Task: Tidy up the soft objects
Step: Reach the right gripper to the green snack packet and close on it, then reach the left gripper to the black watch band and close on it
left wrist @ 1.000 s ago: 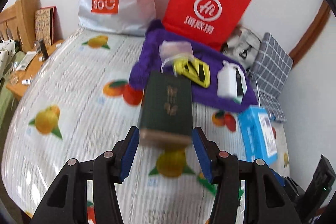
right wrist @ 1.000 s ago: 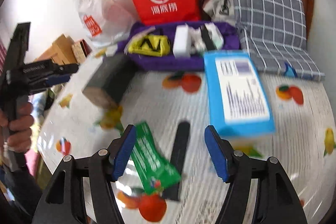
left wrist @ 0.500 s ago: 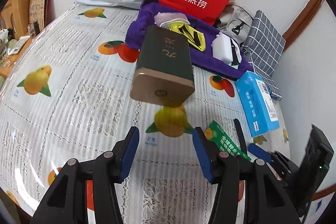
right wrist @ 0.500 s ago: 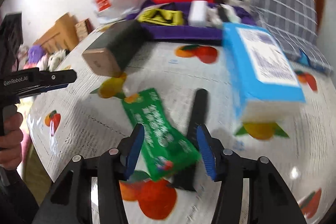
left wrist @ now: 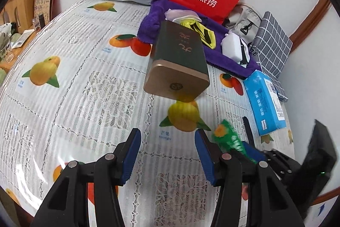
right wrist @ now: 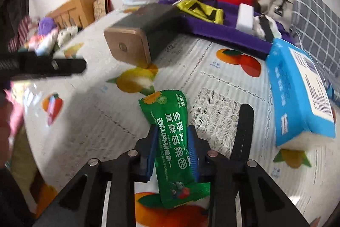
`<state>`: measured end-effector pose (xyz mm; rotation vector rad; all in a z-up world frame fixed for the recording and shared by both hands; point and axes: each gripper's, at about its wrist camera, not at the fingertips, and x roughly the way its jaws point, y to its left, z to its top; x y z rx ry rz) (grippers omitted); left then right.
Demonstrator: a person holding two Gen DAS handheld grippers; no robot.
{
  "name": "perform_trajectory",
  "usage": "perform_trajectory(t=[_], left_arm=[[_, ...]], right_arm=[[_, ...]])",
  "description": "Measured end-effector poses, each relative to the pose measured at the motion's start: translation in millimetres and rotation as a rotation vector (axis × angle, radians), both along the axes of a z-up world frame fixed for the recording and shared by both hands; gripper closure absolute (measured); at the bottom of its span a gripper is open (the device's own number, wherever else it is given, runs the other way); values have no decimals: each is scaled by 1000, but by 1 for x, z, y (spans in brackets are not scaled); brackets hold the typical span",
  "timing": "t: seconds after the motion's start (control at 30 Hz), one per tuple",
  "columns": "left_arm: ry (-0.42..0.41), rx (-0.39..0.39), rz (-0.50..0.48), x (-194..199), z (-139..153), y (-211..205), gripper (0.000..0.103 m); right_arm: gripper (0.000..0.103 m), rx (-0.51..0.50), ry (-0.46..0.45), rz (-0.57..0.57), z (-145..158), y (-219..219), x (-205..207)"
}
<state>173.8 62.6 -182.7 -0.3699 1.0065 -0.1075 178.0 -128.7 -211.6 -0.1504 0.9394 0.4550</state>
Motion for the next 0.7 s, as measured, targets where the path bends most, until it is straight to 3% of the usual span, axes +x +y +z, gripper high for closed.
perform_trajectory(t=[0.2, 0.33, 0.6, 0.7], left_arm=[[28, 28, -33, -1, -8, -23, 53], [51, 54, -79, 1, -14, -51, 53], [89, 93, -247, 7, -26, -127, 53], [75, 140, -282, 9, -28, -154, 44]], right_arm=[[76, 81, -46, -77, 27, -35, -25], [76, 46, -55, -144, 30, -64, -38], [76, 4, -48, -330, 13, -136, -62], [76, -9, -22, -402, -2, -161, -64]])
